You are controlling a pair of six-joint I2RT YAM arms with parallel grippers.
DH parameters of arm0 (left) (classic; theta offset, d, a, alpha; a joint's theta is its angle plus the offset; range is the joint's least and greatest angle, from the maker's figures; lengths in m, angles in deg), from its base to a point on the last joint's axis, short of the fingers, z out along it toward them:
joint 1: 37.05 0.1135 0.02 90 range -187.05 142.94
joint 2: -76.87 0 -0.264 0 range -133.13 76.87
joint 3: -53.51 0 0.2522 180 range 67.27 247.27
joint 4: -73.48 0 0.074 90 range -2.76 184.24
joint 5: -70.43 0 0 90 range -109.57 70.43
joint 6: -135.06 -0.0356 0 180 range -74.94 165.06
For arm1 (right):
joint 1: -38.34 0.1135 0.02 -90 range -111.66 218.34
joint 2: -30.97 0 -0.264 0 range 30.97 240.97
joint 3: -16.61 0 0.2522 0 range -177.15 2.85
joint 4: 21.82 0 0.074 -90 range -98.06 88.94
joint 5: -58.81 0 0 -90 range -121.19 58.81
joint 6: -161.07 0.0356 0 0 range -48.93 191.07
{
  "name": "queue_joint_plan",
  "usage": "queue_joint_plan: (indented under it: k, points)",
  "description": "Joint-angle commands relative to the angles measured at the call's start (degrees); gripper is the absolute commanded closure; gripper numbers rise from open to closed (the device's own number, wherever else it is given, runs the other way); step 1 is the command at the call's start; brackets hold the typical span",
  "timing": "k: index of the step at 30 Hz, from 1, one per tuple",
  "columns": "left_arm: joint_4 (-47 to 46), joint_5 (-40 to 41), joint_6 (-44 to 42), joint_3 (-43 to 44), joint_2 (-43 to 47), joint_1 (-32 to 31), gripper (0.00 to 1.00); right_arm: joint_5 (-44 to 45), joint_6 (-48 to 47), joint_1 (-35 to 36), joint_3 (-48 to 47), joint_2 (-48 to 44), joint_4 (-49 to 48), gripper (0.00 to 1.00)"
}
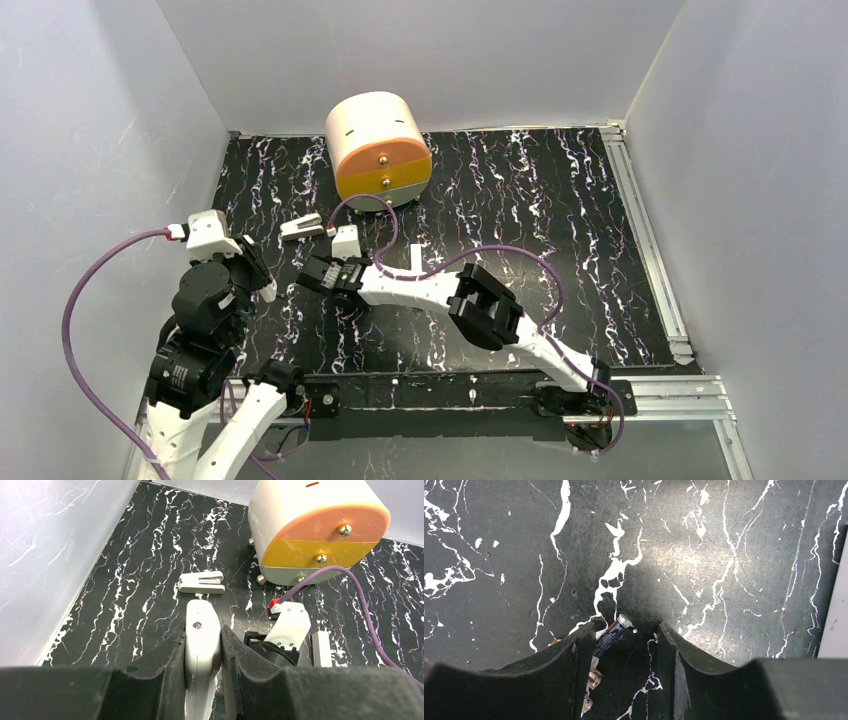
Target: Load the batteries into the remote control
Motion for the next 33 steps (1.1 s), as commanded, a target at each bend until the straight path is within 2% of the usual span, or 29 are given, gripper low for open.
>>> queue_joint_plan:
  k: [1,6,22,23,27,30,33]
  points:
    - [-1.78,-0.35,-0.19,-0.33,-0.22,0.04,1.00,-2.67,-1.48,0.26,4.85,-1.21,-0.03,0.47]
    - [-1.91,-1.14,0.12,-0.49,-0.52,0.07,1.00,-2.83,-2.00,0.29,8.79,-3.63,-0.92,0.55]
    - [-2.48,-3.65,0.87,-0.88,-1.86,0.07,1.00,-3.70,-5.01,0.14,12.93,-6.46,-1.89,0.77]
    - [-2.58,-3.70,0.85,-0.89,-1.94,0.10,1.00,-3.64,-5.12,0.19,13.28,-6.73,-1.89,0.78]
    - [-2.70,-3.84,0.88,-0.75,-2.21,0.11,1.00,-4.10,-6.16,0.22,13.84,-7.53,-1.84,0.57]
    - [-2.73,-3.84,0.90,-0.69,-2.31,0.13,1.00,-6.56,-8.34,0.18,13.54,-7.81,-1.39,0.53]
    - [-2.84,-3.84,0.86,-0.86,-2.41,0.04,1.00,-9.15,-8.76,0.18,14.76,-8.27,-0.72,0.55]
